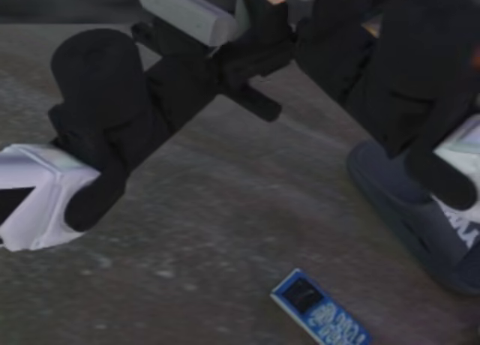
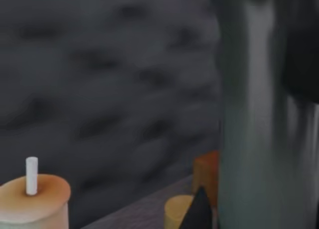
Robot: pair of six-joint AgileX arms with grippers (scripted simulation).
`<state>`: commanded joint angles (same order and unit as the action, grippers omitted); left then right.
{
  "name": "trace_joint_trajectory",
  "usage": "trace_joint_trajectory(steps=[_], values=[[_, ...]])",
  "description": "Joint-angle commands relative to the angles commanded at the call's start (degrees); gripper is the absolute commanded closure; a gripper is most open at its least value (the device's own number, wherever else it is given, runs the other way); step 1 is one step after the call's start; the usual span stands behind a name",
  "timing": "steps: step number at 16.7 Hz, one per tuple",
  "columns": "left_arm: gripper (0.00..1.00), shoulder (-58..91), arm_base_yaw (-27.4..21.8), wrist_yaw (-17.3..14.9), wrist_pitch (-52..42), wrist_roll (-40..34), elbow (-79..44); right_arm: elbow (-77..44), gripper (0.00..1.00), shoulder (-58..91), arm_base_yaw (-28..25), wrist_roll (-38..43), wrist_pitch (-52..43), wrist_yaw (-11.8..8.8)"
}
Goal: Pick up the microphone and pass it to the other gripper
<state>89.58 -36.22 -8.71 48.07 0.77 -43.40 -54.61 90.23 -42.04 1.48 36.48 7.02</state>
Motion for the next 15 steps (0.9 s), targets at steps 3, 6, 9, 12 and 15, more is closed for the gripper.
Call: trace_joint_trajectory(steps=[3, 6, 9, 12, 15], values=[[1.0, 0.0, 0.0, 0.0, 0.0, 0.0, 0.0, -2.4, 0.0, 2.5, 0.4, 0.0, 0.3, -0.4], [1.0, 0.0, 0.0, 0.0, 0.0, 0.0, 0.0, -2.4, 0.0, 2.5, 0.4, 0.0, 0.3, -0.4], [1.0, 0.0, 0.0, 0.0, 0.0, 0.0, 0.0, -2.4, 0.23, 2.5, 0.4, 0.0, 0.3, -0.4], [1.0, 0.0, 0.0, 0.0, 0.0, 0.0, 0.0, -2.4, 0.45, 2.5, 0.4, 0.0, 0.3, -0.4], [1.0, 0.0, 0.0, 0.0, 0.0, 0.0, 0.0, -2.4, 0.68, 2.5, 0.4, 0.0, 0.3, -0.4]])
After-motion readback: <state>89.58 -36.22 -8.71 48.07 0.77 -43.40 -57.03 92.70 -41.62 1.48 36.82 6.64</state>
